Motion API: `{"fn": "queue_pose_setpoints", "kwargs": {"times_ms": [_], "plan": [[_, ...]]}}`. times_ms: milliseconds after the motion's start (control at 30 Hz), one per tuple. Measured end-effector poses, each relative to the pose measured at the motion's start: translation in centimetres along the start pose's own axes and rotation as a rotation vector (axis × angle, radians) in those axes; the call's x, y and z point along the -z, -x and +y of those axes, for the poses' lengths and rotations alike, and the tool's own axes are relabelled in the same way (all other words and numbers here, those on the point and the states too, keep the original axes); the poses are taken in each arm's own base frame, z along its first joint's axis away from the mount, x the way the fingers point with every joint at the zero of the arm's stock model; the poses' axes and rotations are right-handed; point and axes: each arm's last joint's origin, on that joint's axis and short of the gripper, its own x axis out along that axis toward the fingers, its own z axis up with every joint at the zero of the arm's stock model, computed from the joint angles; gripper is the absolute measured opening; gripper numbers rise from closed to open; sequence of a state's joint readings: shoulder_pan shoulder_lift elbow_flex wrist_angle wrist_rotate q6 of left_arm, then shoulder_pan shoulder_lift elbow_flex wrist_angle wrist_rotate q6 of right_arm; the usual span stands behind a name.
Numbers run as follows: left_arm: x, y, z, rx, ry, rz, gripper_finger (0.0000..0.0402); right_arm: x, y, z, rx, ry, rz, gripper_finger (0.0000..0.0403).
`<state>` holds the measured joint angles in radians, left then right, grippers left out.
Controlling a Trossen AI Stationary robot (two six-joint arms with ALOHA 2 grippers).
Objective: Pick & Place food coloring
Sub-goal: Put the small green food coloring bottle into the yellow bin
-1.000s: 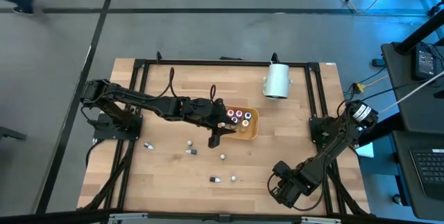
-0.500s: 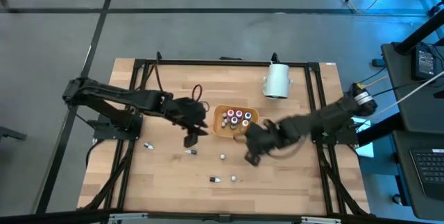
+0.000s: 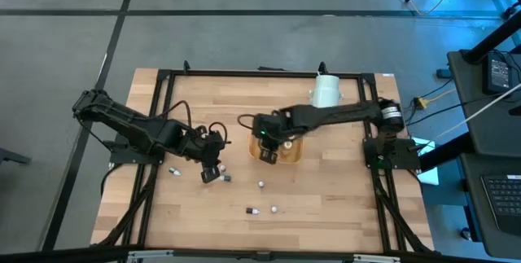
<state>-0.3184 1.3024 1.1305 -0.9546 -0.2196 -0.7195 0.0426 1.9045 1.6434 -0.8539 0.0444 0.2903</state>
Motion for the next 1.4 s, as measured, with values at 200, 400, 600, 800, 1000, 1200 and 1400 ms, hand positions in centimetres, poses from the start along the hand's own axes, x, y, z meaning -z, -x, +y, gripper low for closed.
{"fn": "queue_pose_setpoints", "kwargs": {"times_ms": [200, 400, 600, 800, 1000, 1200, 1400], "plan": [[0.4, 0.1, -0.5, 0.007, 0.022, -0.001, 0.0145, -2.6, -3.2, -0.8, 0.032, 0.142, 0.106, 0.0070], [0.9, 0.3, -0.8, 0.009, 0.040, 0.013, 0.0144, -3.2, -6.5, -1.3, 0.078, 0.200, 0.199, 0.0070], [1.5, 0.4, -1.1, 0.002, 0.052, 0.035, 0.0144, -2.9, -8.6, -1.6, 0.121, 0.247, 0.238, 0.0070], [1.7, 0.5, -1.3, -0.004, 0.042, 0.024, 0.0145, -2.8, -9.6, -1.6, 0.120, 0.266, 0.244, 0.0078], [1.7, 0.5, -1.3, -0.012, 0.041, 0.014, 0.0143, -2.8, -9.8, -1.6, 0.120, 0.267, 0.247, 0.0101], [1.6, 0.5, -1.2, -0.039, 0.040, -0.016, 0.0144, -2.8, -9.8, -1.6, 0.120, 0.266, 0.246, 0.0109], [1.7, 0.5, -1.3, -0.022, -0.010, 0.009, 0.0145, -2.8, -9.8, -1.6, 0.120, 0.265, 0.246, 0.0110]]}}
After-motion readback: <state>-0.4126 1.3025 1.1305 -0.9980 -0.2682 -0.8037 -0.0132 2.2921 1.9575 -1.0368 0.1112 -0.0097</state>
